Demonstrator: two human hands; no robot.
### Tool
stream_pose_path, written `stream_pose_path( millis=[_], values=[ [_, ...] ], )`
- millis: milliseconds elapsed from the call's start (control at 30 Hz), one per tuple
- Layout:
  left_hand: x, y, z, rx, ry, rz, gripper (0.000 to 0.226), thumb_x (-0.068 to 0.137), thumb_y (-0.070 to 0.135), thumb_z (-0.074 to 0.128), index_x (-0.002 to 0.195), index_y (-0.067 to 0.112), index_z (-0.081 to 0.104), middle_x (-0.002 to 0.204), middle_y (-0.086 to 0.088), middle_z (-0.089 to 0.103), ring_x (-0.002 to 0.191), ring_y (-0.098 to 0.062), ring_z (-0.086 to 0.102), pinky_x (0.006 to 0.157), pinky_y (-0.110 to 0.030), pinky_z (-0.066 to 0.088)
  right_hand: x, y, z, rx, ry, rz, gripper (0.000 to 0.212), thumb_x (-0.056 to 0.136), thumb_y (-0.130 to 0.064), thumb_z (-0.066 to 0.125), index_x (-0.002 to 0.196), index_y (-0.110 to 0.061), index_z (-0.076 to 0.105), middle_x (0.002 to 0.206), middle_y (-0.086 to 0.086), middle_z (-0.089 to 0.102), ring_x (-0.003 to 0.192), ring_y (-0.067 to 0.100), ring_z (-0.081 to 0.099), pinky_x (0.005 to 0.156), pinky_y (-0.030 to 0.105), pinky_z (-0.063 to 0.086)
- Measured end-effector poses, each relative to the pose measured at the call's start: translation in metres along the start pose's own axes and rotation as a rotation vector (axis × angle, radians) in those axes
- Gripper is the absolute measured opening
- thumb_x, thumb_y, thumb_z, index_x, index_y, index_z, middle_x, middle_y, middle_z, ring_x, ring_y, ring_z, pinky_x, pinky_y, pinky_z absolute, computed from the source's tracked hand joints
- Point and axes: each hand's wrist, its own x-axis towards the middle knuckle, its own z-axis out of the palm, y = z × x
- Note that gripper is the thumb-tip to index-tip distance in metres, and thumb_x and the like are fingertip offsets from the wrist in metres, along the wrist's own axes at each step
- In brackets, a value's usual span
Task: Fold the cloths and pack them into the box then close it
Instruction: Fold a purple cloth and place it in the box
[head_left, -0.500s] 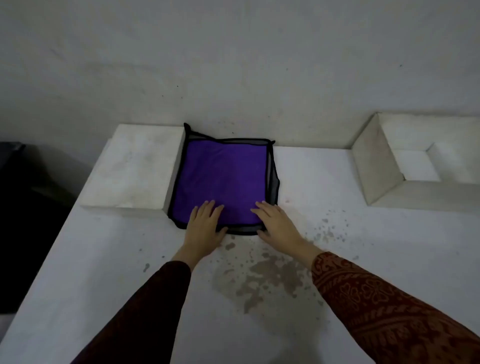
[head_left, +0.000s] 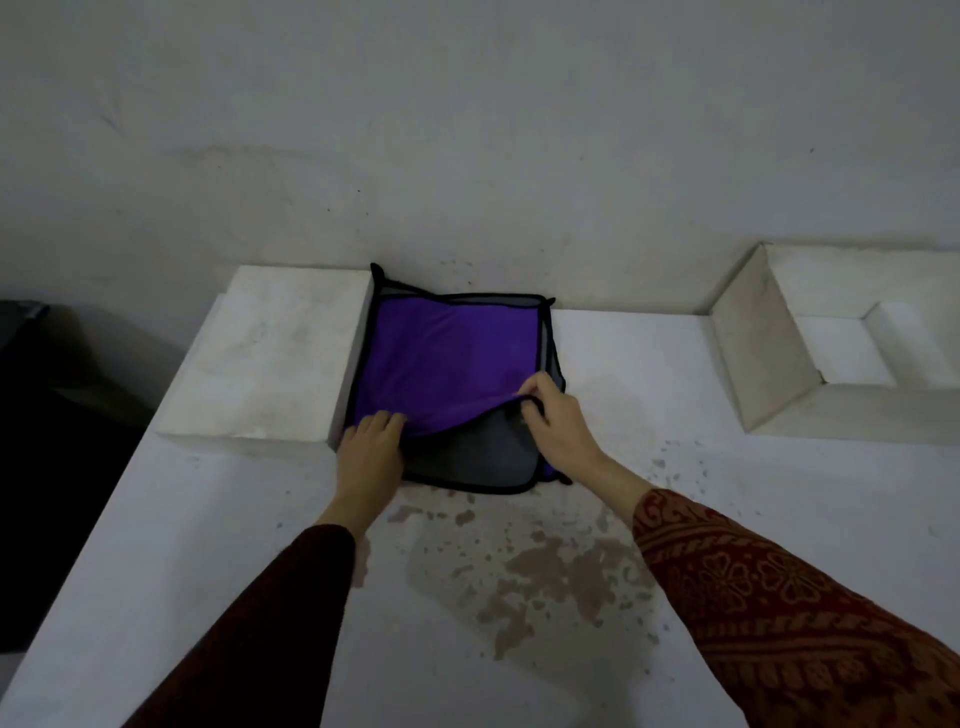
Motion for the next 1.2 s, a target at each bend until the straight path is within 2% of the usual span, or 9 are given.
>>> stream_pose_path(
  millis=[133,233,367,500,633,800,967,1033,1200],
  values=[
    [0.015,-0.012,-0.026,-0.139,0.052,-0.102,0.032,0.080,-0.008,0.051,0.107,0.002,0.064,0.103,-0.020,0.068,0.091,-0.036,0.064,0.070,-0.038,0.048,0.014,-0.002,-0.022,-0.045,0.025,0.014,0.025,0.092,0.001,0.044,0.106,-0.005,0.064,0.089,0.004,0.065,0.069,-0.003,0.056,0.062,0.001,0.037],
    [0.021,-0.003,-0.044,-0.225,0.081,-0.042,0.036,0.083,-0.004,0.049,0.113,0.008,0.064,0.109,-0.019,0.068,0.095,-0.037,0.063,0.077,-0.037,0.049,0.020,-0.007,-0.044,-0.088,0.049,0.008,0.030,0.091,0.001,0.044,0.108,-0.007,0.068,0.068,0.006,0.060,0.046,-0.004,0.049,0.044,0.006,0.032],
    [0.021,0.026,-0.071,-0.356,0.176,0.061,0.041,0.082,-0.010,0.047,0.114,0.005,0.065,0.106,-0.021,0.069,0.090,-0.037,0.065,0.077,-0.029,0.045,0.014,-0.020,-0.083,-0.149,0.168,-0.062,0.030,0.087,0.002,0.048,0.103,-0.010,0.071,0.067,0.013,0.066,0.045,-0.001,0.048,0.044,0.007,0.031],
    [0.005,0.061,-0.095,-0.436,0.179,0.125,0.039,0.088,-0.008,0.042,0.118,0.007,0.063,0.107,-0.018,0.067,0.089,-0.032,0.062,0.073,-0.018,0.043,-0.020,-0.034,-0.126,-0.173,0.243,-0.101,0.028,0.088,-0.001,0.049,0.100,-0.013,0.072,0.054,-0.010,0.056,0.041,0.003,0.046,0.042,0.009,0.028],
    [-0.037,0.095,-0.102,-0.438,0.047,0.231,0.038,0.090,-0.008,0.042,0.116,0.007,0.065,0.100,-0.009,0.065,0.084,-0.019,0.059,0.066,-0.006,0.038,-0.089,-0.032,-0.164,-0.232,0.235,-0.134,0.027,0.089,-0.002,0.050,0.099,-0.012,0.073,0.088,-0.002,0.071,0.058,0.005,0.058,0.050,0.010,0.038],
    [-0.115,0.123,-0.077,-0.418,-0.218,0.296,0.033,0.092,0.000,0.047,0.117,0.012,0.065,0.111,-0.005,0.069,0.097,-0.014,0.062,0.078,-0.006,0.039,-0.200,-0.002,-0.181,-0.275,0.038,0.003,0.029,0.087,0.000,0.052,0.098,-0.016,0.074,0.070,0.011,0.071,0.052,0.012,0.057,0.050,0.021,0.040],
    [-0.187,0.143,-0.052,-0.304,-0.539,0.327,0.032,0.096,0.006,0.042,0.120,0.012,0.062,0.119,-0.005,0.066,0.095,-0.006,0.054,0.076,-0.011,0.037,-0.286,0.025,-0.173,-0.300,-0.209,0.155,0.025,0.085,0.000,0.053,0.094,-0.010,0.075,0.059,-0.014,0.061,0.048,-0.002,0.052,0.048,0.009,0.036],
    [-0.205,0.148,-0.045,-0.281,-0.629,0.354,0.032,0.096,0.007,0.042,0.119,0.013,0.064,0.118,-0.005,0.067,0.092,-0.004,0.053,0.071,-0.005,0.036,-0.308,0.036,-0.167,-0.298,-0.289,0.159,0.025,0.085,-0.003,0.053,0.094,-0.012,0.075,0.063,-0.008,0.064,0.048,0.003,0.050,0.050,0.012,0.036],
    [-0.220,0.154,-0.038,-0.286,-0.664,0.352,0.035,0.096,0.003,0.040,0.121,0.013,0.062,0.122,-0.002,0.064,0.103,-0.008,0.055,0.086,-0.015,0.037,-0.330,0.057,-0.158,-0.323,-0.368,0.181,0.027,0.087,-0.008,0.053,0.105,-0.014,0.072,0.078,-0.009,0.066,0.056,0.003,0.055,0.057,0.009,0.040]
  ],
)
